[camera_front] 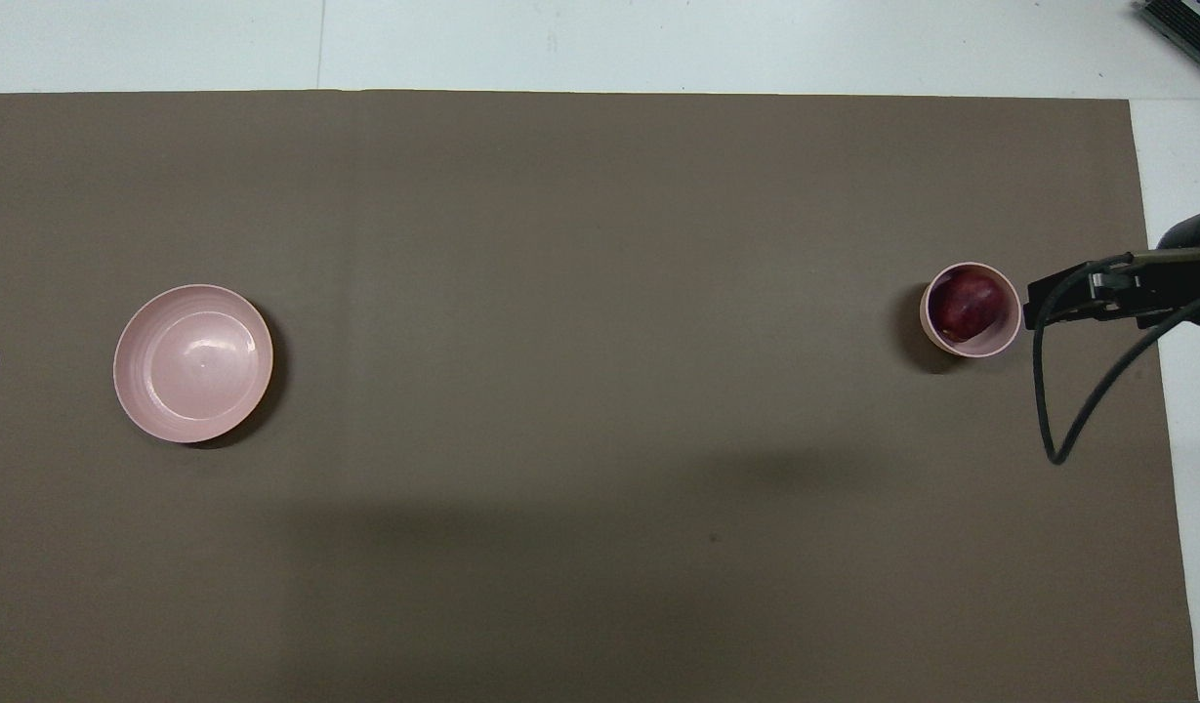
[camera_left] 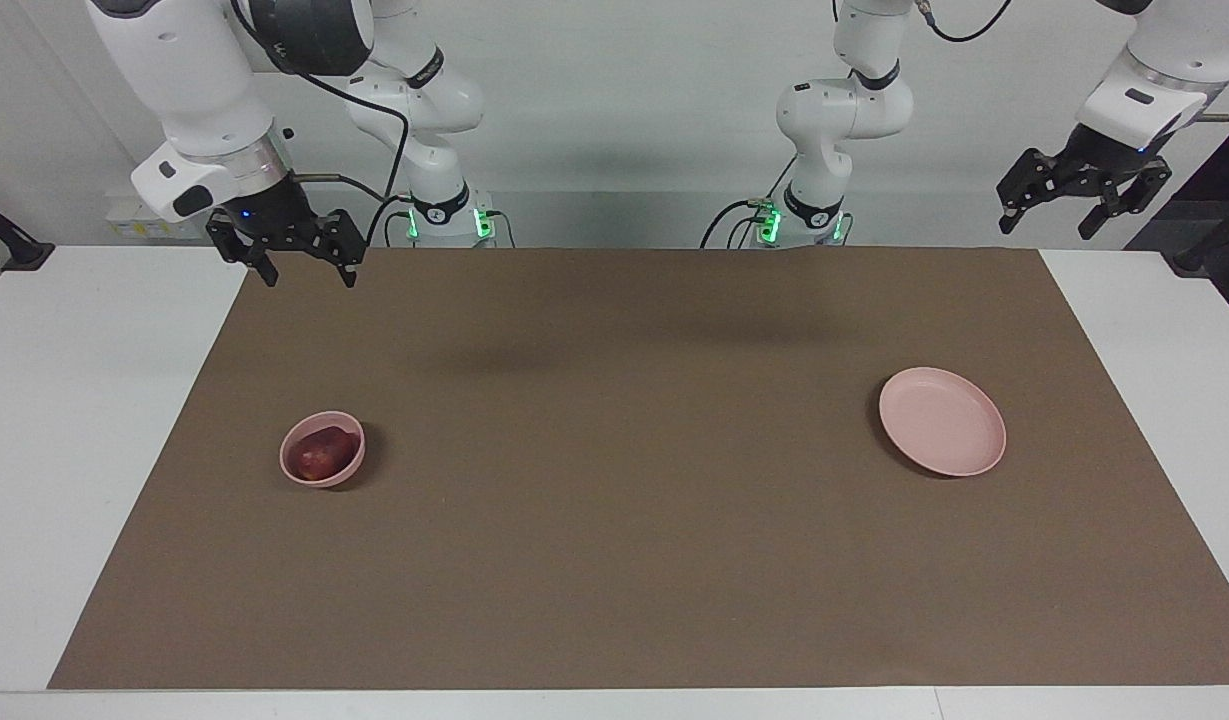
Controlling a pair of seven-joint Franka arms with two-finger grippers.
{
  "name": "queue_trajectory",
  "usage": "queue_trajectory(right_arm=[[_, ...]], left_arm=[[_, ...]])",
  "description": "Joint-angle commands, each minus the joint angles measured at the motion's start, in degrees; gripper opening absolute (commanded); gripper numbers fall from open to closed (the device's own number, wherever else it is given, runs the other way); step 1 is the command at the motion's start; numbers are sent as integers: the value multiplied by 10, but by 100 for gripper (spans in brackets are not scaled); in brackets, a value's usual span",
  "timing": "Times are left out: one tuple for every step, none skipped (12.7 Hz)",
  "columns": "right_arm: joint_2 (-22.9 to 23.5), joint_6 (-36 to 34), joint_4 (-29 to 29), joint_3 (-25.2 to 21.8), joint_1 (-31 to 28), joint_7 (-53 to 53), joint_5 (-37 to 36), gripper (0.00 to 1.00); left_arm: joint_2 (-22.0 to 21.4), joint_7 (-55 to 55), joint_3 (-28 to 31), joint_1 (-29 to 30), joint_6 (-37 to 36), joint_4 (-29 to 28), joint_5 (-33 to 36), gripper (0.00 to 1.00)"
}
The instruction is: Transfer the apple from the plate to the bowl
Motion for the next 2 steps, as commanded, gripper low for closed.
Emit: queue_trajectory(right_arm=[[8,-11,16,-1,-3,-14,4,100],[8,-11,16,-1,-3,-14,4,100]], left_arm=[[-9,-6,-3,2,10,-13,5,100],[-10,-8,-2,0,10,-14,5,100]])
